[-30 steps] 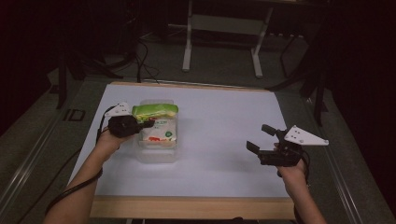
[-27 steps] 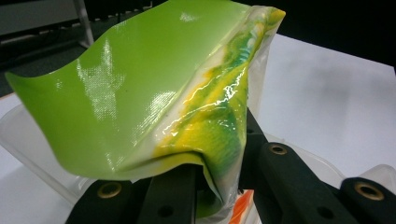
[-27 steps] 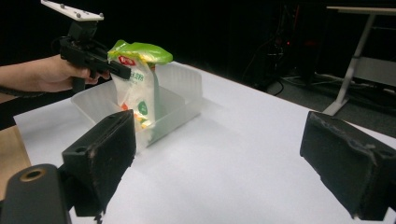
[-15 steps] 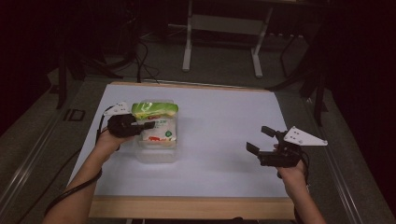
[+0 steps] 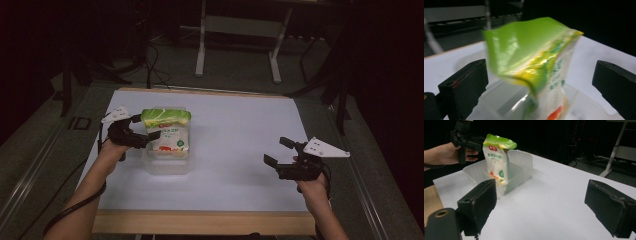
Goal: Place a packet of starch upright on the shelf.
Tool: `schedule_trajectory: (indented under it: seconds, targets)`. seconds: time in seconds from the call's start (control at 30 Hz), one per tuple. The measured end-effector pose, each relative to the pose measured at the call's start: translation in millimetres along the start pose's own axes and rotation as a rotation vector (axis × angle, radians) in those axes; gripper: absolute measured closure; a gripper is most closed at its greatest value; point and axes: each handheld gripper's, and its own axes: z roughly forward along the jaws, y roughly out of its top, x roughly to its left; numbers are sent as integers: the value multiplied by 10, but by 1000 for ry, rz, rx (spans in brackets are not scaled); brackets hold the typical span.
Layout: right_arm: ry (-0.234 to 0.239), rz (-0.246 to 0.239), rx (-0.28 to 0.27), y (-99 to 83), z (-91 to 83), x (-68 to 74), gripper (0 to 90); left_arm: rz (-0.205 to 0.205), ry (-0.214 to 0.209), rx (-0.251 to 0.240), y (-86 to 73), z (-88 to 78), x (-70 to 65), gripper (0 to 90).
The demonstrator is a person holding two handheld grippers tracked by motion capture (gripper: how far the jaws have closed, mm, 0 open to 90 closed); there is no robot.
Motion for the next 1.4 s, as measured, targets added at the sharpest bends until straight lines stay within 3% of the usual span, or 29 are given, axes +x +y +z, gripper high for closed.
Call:
schedule_trajectory:
  seconds: [0.23,0.4,0.47,0.57,0.93,1.3,1.37,1.4]
  targets:
    - [-5,-6,13,-22,19,-12,105,-26,53,-19,12,-190,-78,0]
    - [-6,0,21,-44,25,-19,105,6,86,14,-15,-249,-178,0]
    - [-3,-1,22,-52,34,-19,105,40,95,46,-35,-289,-287,0]
    - [-14,-22,29,-53,31,-10,105,44,62,27,-66,-354,-403,0]
    - [-1,-5,26,-91,27,-8,106,38,-20,-17,-134,-493,-746,0]
    - [13,2,29,-130,20,12,105,84,-114,-14,-152,-444,-1111,0]
    - [16,1,28,-139,14,19,105,95,-136,-14,-158,-421,-1176,0]
    - [18,-1,29,-149,8,26,105,103,-169,-3,-154,-393,-1233,0]
